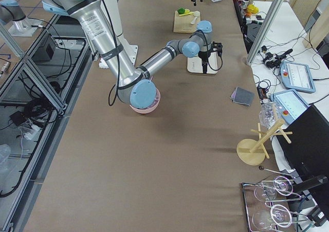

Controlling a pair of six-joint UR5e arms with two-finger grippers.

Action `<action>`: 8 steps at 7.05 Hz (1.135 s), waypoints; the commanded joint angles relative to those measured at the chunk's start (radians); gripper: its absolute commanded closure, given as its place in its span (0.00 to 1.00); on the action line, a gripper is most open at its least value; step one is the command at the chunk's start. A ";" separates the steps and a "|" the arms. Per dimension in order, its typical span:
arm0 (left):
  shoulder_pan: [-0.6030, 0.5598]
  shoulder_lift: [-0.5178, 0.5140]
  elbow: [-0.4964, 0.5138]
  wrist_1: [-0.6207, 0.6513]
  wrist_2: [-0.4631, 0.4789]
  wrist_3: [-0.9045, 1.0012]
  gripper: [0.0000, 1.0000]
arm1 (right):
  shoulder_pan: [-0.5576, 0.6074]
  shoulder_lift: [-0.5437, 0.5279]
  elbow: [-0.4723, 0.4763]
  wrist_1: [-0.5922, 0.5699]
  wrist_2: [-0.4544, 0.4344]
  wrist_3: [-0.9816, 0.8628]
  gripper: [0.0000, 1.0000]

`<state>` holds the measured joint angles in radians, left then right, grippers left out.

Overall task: Stack pink bowl on green and place spoon
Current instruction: 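Withdraw the right arm away while the left gripper reaches toward the white spoon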

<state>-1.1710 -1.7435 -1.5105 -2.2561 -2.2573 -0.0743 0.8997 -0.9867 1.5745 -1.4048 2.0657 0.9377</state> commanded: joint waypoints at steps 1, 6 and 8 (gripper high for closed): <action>0.025 -0.005 0.039 0.012 -0.002 -0.029 0.01 | 0.088 -0.056 0.009 0.001 0.077 -0.109 0.00; 0.101 0.015 0.012 -0.155 0.098 -1.129 0.01 | 0.205 -0.156 0.012 0.001 0.151 -0.203 0.00; 0.201 0.013 -0.003 -0.191 0.287 -1.489 0.01 | 0.247 -0.187 0.013 0.001 0.157 -0.271 0.00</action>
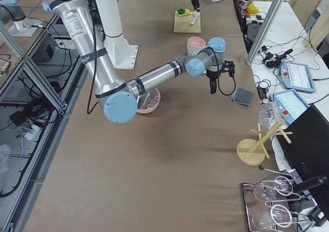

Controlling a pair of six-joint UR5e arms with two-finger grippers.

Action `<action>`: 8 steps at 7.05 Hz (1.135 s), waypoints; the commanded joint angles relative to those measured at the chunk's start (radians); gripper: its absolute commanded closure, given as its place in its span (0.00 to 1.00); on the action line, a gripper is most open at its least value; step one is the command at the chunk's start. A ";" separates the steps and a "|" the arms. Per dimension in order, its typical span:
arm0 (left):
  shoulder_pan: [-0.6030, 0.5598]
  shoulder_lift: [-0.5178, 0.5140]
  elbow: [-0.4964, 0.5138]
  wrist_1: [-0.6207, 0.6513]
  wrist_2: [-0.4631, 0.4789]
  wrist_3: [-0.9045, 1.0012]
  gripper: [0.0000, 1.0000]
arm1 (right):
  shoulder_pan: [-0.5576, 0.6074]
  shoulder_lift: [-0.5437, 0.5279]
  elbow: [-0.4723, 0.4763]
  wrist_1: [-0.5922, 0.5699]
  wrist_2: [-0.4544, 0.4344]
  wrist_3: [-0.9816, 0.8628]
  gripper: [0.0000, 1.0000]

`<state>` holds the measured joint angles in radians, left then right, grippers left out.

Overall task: Stack pink bowl on green and place spoon
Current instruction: 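Withdraw the right arm away while the left gripper reaches toward the white spoon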

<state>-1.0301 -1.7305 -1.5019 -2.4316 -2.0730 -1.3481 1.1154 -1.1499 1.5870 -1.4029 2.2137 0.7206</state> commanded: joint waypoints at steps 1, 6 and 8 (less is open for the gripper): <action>0.091 0.002 -0.012 0.008 0.169 -0.279 0.01 | 0.082 -0.074 0.001 -0.001 0.033 -0.176 0.00; 0.120 0.017 0.025 0.069 0.235 -0.325 0.02 | 0.407 -0.304 -0.009 -0.048 0.084 -0.518 0.00; 0.125 0.006 0.031 0.069 0.238 -0.333 0.18 | 0.445 -0.343 -0.005 -0.050 0.073 -0.618 0.00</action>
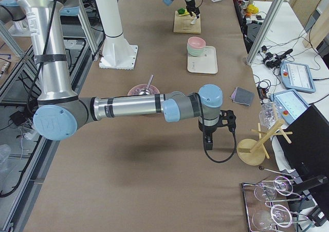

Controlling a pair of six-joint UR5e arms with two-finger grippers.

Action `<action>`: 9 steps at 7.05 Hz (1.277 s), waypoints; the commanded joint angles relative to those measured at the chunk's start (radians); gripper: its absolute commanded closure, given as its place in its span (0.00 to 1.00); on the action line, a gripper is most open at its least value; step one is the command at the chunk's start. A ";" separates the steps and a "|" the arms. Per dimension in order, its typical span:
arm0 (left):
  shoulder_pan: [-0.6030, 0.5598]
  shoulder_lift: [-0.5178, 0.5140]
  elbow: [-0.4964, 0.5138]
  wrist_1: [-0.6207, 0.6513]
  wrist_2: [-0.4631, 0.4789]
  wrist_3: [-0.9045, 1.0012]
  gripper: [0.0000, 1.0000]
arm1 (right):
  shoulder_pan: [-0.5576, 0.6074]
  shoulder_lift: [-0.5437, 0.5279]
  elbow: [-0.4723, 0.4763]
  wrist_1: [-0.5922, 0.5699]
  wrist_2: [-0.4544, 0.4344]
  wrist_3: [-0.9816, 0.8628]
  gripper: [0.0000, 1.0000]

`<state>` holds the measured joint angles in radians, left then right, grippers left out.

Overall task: Stack pink bowl on green and place spoon
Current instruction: 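Grasp the white spoon on the cutting board with the left gripper and lift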

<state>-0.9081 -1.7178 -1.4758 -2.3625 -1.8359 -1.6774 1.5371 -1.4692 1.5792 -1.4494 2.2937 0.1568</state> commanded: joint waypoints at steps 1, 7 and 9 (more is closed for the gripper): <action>0.009 -0.008 0.005 0.000 0.003 -0.004 0.30 | 0.026 -0.028 0.004 -0.003 -0.008 -0.054 0.00; 0.031 -0.009 0.008 -0.004 0.049 -0.002 1.00 | 0.032 -0.046 0.007 0.007 -0.008 -0.056 0.00; 0.029 -0.008 -0.010 -0.006 0.047 0.005 1.00 | 0.037 -0.049 0.007 0.009 -0.006 -0.056 0.00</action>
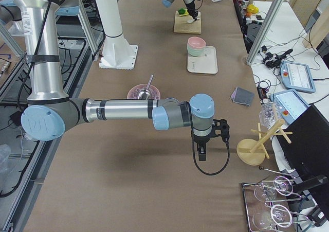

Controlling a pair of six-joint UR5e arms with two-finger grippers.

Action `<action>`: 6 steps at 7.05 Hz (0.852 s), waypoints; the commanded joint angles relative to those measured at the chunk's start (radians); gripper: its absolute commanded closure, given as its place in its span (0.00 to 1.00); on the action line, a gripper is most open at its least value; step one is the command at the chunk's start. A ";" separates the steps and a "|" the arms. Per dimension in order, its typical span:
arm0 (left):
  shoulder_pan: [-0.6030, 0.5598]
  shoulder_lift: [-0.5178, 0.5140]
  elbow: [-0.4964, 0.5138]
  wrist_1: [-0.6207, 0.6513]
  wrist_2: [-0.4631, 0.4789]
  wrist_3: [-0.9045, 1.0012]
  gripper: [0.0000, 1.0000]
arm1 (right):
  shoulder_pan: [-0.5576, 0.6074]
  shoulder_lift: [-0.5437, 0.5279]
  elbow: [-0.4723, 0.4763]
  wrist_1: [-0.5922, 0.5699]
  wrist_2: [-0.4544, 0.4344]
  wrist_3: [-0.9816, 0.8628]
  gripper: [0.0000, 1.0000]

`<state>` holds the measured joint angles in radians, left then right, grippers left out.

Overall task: Stack pink bowl on green and place spoon
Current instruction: 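Grasp the white spoon on the cutting board with the left gripper and lift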

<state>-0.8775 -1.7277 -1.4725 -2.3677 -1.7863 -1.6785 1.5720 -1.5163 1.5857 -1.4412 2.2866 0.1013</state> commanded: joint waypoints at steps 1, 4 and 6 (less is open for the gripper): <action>-0.003 0.000 -0.035 0.005 -0.008 0.008 1.00 | 0.003 -0.004 0.000 0.001 0.001 0.000 0.00; -0.014 -0.161 -0.141 0.263 -0.005 0.009 1.00 | 0.016 -0.039 -0.004 0.001 -0.016 -0.002 0.00; -0.011 -0.373 -0.141 0.481 -0.001 0.006 1.00 | 0.066 -0.097 -0.016 -0.001 -0.021 -0.018 0.00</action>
<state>-0.8894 -1.9758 -1.6087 -2.0226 -1.7902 -1.6696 1.6135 -1.5699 1.5788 -1.4415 2.2740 0.0905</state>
